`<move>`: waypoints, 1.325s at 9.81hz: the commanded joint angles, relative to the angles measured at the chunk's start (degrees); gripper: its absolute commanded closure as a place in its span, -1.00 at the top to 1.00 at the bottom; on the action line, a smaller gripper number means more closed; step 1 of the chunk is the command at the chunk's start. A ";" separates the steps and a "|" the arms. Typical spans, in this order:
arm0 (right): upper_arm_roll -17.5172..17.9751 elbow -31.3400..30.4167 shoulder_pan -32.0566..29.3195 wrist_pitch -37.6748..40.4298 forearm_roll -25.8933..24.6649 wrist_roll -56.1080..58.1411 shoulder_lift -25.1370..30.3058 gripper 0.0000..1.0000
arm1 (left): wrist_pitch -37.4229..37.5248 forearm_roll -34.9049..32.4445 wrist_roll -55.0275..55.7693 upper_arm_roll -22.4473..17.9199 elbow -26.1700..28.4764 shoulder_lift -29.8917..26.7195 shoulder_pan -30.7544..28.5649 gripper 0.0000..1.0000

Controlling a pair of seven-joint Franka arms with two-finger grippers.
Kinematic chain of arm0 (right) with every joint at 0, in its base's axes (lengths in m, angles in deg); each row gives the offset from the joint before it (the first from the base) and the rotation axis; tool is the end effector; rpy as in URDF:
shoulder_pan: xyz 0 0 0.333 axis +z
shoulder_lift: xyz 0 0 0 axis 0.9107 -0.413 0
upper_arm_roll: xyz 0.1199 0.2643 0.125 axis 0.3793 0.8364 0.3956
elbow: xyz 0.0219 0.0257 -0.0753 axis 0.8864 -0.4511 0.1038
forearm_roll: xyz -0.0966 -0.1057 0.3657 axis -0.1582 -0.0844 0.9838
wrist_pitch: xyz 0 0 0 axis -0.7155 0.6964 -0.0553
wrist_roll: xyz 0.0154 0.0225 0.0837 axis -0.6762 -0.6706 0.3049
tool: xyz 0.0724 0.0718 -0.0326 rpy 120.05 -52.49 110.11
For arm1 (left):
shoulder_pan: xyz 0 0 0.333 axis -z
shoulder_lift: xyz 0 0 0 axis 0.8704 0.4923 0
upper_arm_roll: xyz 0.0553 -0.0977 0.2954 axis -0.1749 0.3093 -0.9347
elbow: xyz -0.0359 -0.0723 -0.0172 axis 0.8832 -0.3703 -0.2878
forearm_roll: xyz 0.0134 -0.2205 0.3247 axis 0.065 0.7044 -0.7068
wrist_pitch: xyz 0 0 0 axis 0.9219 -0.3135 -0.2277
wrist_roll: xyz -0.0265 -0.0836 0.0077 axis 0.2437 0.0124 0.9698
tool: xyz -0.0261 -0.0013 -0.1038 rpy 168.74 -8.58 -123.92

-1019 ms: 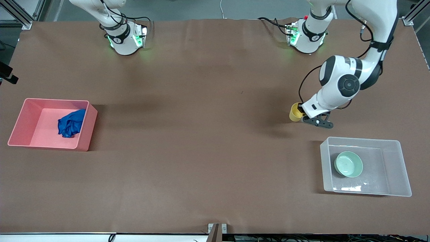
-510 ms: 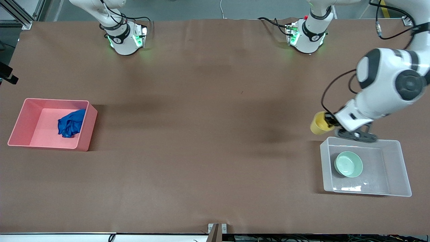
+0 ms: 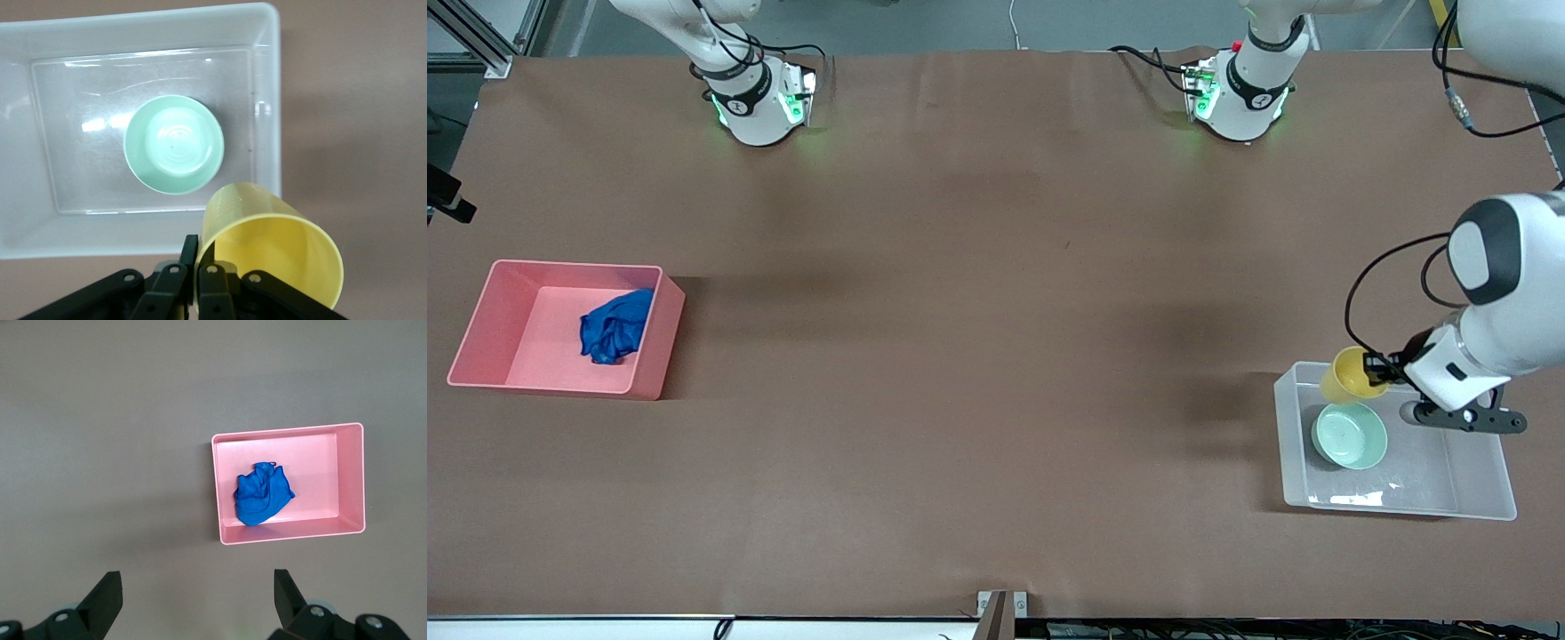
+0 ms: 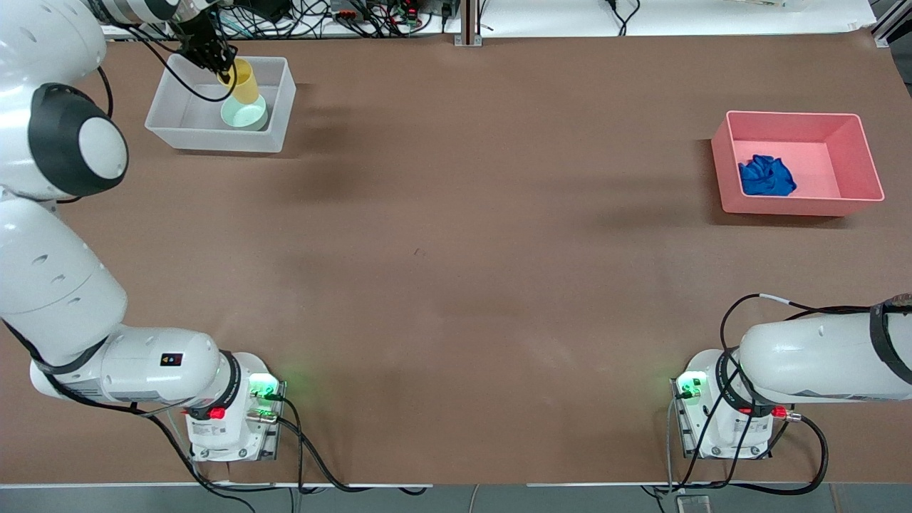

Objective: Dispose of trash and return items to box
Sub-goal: 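Lift the yellow cup and carry it over the clear box, then lower the cup into the green bowl and open the left gripper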

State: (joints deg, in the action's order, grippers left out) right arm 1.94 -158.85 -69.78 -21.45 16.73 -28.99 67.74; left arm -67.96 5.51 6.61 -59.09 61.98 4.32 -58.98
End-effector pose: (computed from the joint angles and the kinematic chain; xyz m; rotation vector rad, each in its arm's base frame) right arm 0.5309 -0.0834 0.6750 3.1227 -0.2052 0.0268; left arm 0.6749 0.0335 0.3767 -3.1040 0.1856 0.0138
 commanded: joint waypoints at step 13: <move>0.42 0.25 -0.83 0.60 0.87 -0.05 0.01 1.00 | -13.49 13.61 -7.08 -6.96 -6.59 15.48 -0.56 0.97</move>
State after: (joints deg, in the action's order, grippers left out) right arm 1.91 -158.84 -69.78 -21.30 16.73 -28.99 67.73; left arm -80.97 18.32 -0.80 -65.87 55.34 19.86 -59.95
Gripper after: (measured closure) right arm 0.000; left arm 0.758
